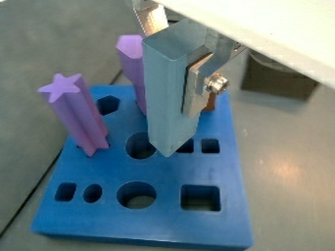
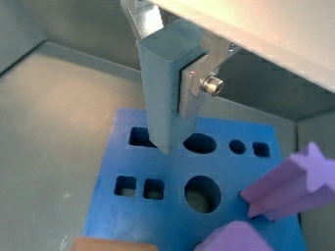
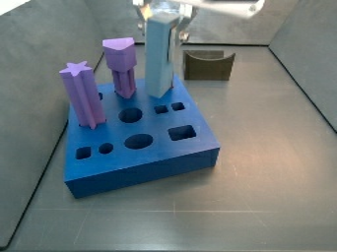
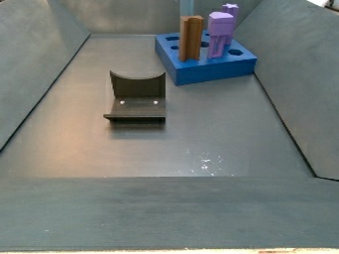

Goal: Pick up the rectangle object. Move up. Move to above the board. Insert the rectangle object.
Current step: Insert the rectangle object.

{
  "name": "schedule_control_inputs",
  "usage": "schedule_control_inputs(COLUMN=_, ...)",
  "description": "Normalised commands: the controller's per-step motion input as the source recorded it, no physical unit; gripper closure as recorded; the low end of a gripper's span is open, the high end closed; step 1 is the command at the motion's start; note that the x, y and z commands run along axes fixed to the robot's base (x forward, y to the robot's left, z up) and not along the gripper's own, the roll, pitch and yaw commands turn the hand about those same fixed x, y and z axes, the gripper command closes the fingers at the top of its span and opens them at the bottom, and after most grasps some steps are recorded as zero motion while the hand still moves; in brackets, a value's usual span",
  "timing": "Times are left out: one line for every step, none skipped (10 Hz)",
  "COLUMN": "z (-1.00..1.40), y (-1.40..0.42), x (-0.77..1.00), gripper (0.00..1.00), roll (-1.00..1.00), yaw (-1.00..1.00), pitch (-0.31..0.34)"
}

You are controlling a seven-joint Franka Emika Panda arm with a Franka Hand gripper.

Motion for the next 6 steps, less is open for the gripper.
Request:
schedule_control_inputs(z=-0.27, y=-0.07, x=0.0, gripper=1.0, roll=-0.09, yaw=-1.0, pitch=0.0)
schedule_control_inputs(z=-0.27, y=-0.07, x=0.0, gripper=1.0, roll=-0.09, yaw=-1.0, pitch=0.0)
schedule_control_inputs(z=-0.27, y=-0.07, x=0.0, gripper=1.0, roll=-0.09, yaw=-1.0, pitch=0.0)
schedule_control_inputs(z=-0.27, y=-0.07, x=0.0, gripper=1.0, roll=-0.09, yaw=-1.0, pitch=0.0)
schedule_control_inputs(z=-0.27, y=-0.07, x=0.0, gripper=1.0, roll=-0.1, yaw=-1.0, pitch=0.0)
schedule_control_inputs(z=-0.27, y=-0.07, x=0.0, gripper=1.0, roll=-0.1, yaw=-1.0, pitch=0.0)
